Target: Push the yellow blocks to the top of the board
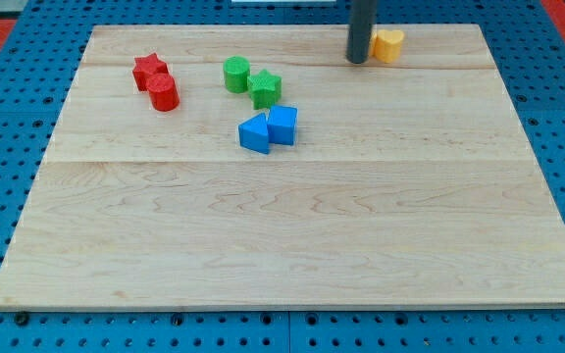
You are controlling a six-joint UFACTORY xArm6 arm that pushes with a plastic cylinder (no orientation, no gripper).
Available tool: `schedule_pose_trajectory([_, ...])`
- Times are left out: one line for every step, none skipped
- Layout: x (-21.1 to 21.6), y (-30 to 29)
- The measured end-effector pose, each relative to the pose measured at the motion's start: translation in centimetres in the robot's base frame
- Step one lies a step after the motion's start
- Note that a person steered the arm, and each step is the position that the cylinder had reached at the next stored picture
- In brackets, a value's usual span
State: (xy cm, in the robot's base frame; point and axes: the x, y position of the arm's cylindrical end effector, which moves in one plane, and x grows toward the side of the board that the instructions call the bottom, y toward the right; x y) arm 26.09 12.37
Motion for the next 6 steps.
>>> schedule_pose_trajectory([0.9,2.5])
schedule_pose_trajectory([1.7,1.9])
schedule_pose_trajectory([0.9,1.5])
schedule_pose_trajectory([0.7,3.3])
schedule_pose_trajectory([0.6,3.7])
schedule_pose_trajectory([-0.1,3.8])
